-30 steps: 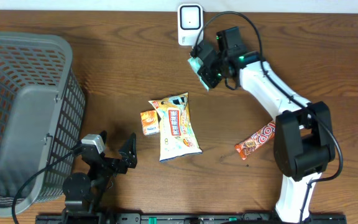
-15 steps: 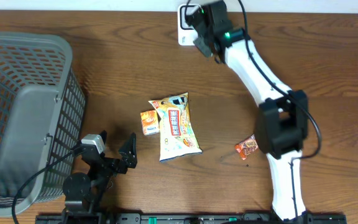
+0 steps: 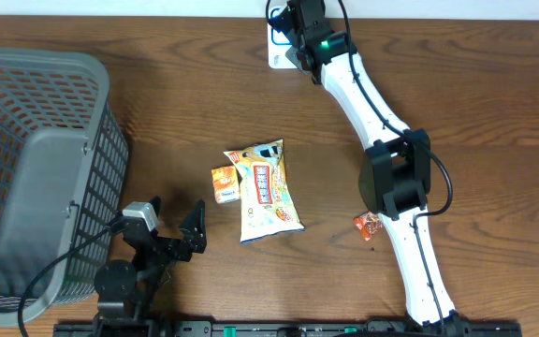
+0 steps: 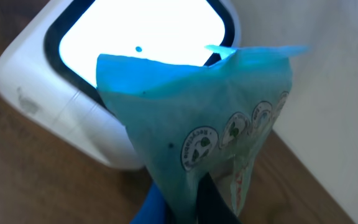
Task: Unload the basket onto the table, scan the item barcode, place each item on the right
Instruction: 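Lift the mint packet with the right gripper and hold it at the scanner, then carry the mint packet right and drop it beside the bottle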
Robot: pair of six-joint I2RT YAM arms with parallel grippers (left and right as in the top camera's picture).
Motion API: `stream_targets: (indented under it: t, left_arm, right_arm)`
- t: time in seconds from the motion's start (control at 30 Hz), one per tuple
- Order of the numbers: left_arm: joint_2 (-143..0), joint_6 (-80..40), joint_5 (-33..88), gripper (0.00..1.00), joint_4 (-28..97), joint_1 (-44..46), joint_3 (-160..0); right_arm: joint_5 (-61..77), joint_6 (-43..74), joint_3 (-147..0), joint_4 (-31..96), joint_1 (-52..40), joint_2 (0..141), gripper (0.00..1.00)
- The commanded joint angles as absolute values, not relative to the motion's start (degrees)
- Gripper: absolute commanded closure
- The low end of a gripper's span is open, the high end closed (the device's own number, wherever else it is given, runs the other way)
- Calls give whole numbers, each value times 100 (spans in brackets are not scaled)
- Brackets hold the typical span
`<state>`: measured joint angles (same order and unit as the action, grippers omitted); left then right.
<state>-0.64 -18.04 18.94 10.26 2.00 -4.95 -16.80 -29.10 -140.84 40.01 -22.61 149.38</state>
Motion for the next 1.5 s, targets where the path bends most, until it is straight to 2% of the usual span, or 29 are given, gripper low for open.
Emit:
stream_targets:
  t: [0.0, 0.23, 0.43, 0.77, 1.03, 1.17, 1.2, 1.23, 1.27, 1.37, 1.47]
  left_arm:
    - [-71, -1833, 1861, 2, 1066, 213, -419]
    - [-71, -1833, 1859, 2, 1066, 213, -419]
    - [-71, -1833, 1861, 2, 1066, 213, -419]
    - [-71, -1833, 1861, 2, 1066, 213, -419]
    - [-71, -1833, 1861, 2, 1066, 213, -419]
    - [-71, -1833, 1861, 2, 1066, 213, -419]
    - [-71, -1833, 1861, 2, 1066, 213, -419]
    - [-71, -1833, 1861, 2, 1066, 213, -419]
    - [-71, -1833, 1861, 2, 1066, 213, -419]
    - [-71, -1833, 1861, 2, 1066, 213, -419]
    - [-71, -1833, 1861, 2, 1066, 213, -419]
  right_arm:
    - [-1898, -2567, -14667, 4504, -2324, 14936, 99]
    - [-2600, -1372, -16151, 7220, -2008, 14936, 99]
    - [-3129, -200, -16529, 8803, -1059, 14938, 99]
    - [-3286, 996, -15635, 8372, 1151, 14938, 99]
    - [-3535, 2082, -14789, 8346, 1968, 14938, 98]
    - [-4066, 2740, -14621, 8536, 2036, 14938, 82]
    - [-4180, 2860, -14612, 8580, 2029, 14938, 75]
    - [-4276, 2976, -14612, 8630, 2023, 14938, 59]
    - [-4311, 3035, -14612, 8663, 2021, 14938, 38]
    - [-4313, 3240, -14612, 8805, 2021, 14938, 33]
    - [-4316, 3494, -14615, 8949, 2021, 14938, 15]
